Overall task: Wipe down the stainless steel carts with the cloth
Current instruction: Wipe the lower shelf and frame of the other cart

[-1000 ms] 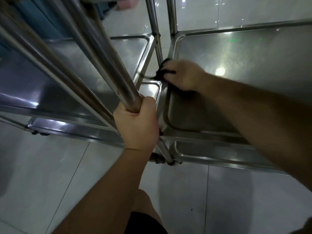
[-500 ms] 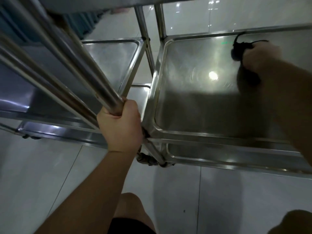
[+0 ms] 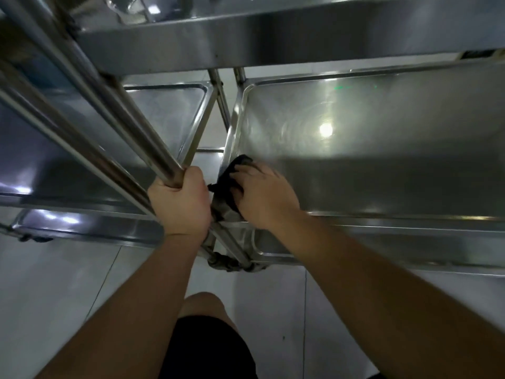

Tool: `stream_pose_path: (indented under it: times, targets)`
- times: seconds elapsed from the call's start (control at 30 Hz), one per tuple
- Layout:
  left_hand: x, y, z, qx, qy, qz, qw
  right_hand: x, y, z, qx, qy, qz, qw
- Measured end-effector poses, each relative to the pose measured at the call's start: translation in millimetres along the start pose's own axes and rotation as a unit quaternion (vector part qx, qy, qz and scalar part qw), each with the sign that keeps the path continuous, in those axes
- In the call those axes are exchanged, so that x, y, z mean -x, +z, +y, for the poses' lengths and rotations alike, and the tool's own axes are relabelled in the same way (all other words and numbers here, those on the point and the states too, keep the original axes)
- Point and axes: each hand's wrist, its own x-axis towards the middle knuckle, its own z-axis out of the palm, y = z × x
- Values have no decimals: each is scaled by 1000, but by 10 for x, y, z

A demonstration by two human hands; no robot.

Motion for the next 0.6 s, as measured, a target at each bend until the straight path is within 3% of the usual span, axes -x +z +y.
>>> stream_pose_path:
  times: [0.2,0.37,0.5,0.6]
  targets:
    - [28,-10,64,-4,-40,-5,999,674,-383,900,50,106,51,992]
    - [23,-181,110,-90,-63,-72,991,1237,-786,1683,73,233,109,964]
    - [61,-185,176,-126,-82,-60,987,1093,-715,1491,51,286,108,951]
    - [141,-166,149,-166,-98,-36,981,829,-516,1109,38,203,48,977]
